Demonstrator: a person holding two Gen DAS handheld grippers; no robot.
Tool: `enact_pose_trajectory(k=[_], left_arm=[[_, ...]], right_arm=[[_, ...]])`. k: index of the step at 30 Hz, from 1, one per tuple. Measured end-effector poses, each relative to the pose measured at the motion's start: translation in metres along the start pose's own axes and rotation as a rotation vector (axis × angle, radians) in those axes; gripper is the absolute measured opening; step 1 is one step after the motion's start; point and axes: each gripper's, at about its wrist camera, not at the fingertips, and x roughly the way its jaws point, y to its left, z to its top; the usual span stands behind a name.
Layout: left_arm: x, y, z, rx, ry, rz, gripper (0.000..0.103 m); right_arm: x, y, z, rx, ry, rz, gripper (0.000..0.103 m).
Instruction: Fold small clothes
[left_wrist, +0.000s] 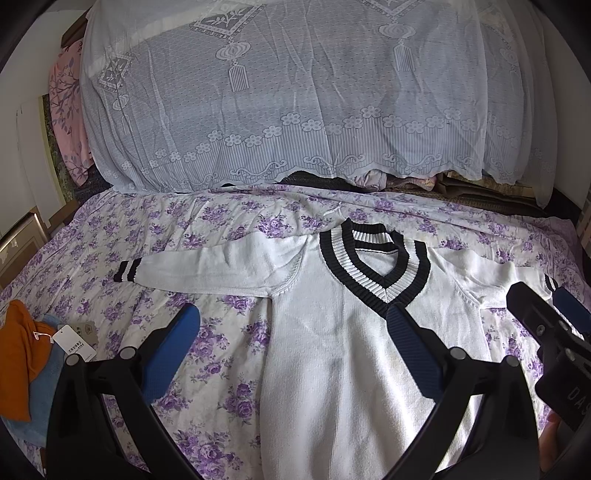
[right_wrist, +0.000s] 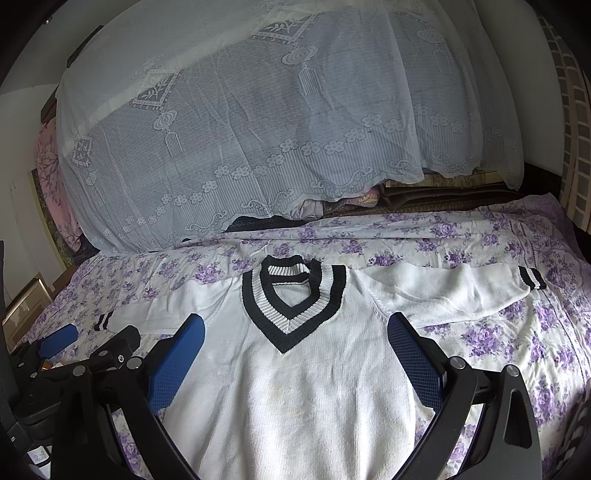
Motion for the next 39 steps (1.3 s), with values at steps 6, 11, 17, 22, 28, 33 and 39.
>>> enact_pose_trajectory(k=[6, 11, 17, 22, 28, 33, 39], left_arm=[[0.0, 0.0, 0.0, 0.0, 0.0, 0.0, 0.098], [0.0, 0.0, 0.0, -0.001, 0.001, 0.0, 0.098], [0.0, 0.0, 0.0, 0.001, 0.001, 0.001, 0.098], [0.0, 0.002, -0.002, -0.001, 0.004, 0.002, 0.098], [0.0, 0.004, -0.003, -0.001, 0.005, 0.002, 0.098], [0.008, 0.006, -0.009, -0.001, 0.014, 0.008, 0.098], [0.061, 0.016, -0.019, -0.003, 0.111, 0.062, 0.099]], right_arm=[[0.0, 0.0, 0.0, 0.001, 0.0, 0.0, 0.1], [0.001, 0.0, 0.0, 0.002, 0.001, 0.0, 0.1], [0.001, 0.0, 0.0, 0.002, 0.002, 0.0, 0.1], [0.001, 0.001, -0.001, 0.004, 0.005, 0.0, 0.1], [0.001, 0.001, -0.001, 0.004, 0.004, -0.001, 0.1], [0.002, 0.001, -0.002, 0.011, 0.01, 0.004, 0.1], [0.021, -0.018, -0.01, 0.095, 0.059, 0.056, 0.1]])
